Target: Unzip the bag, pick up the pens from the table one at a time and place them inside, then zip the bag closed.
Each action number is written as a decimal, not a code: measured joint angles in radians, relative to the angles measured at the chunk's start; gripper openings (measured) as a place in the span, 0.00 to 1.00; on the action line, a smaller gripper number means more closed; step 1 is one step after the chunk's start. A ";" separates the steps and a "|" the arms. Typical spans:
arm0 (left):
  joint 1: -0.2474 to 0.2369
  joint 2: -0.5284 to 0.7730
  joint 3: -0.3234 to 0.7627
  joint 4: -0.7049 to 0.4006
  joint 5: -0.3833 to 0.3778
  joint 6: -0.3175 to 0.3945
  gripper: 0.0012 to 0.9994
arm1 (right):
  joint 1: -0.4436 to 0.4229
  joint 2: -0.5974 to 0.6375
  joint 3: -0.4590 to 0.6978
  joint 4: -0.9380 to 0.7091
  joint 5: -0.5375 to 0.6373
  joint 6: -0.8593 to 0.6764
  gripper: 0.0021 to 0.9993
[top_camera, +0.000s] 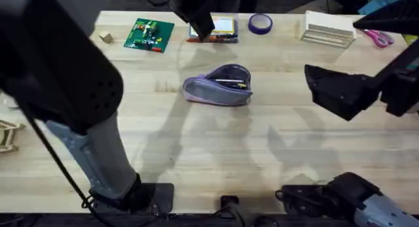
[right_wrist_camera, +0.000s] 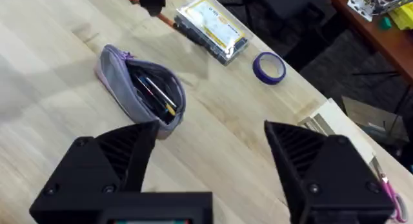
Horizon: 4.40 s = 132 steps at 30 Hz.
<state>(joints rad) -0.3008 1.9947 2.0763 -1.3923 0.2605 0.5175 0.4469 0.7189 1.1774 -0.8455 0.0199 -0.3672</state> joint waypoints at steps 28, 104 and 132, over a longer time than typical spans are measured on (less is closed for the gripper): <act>-0.085 -0.528 -0.579 0.251 0.066 0.010 0.04 | 0.000 0.000 0.000 0.029 0.003 0.000 1.00; -0.096 -0.289 -0.579 0.232 0.006 0.112 0.99 | 0.000 0.000 0.000 0.029 0.000 0.000 1.00; 0.269 -0.538 -0.571 0.070 0.225 0.402 0.99 | 0.000 0.122 0.000 0.109 -0.014 0.000 1.00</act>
<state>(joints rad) -0.0319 1.4563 1.5057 -1.3227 0.4857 0.9196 0.4469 0.8405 1.1774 -0.7368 0.0059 -0.3672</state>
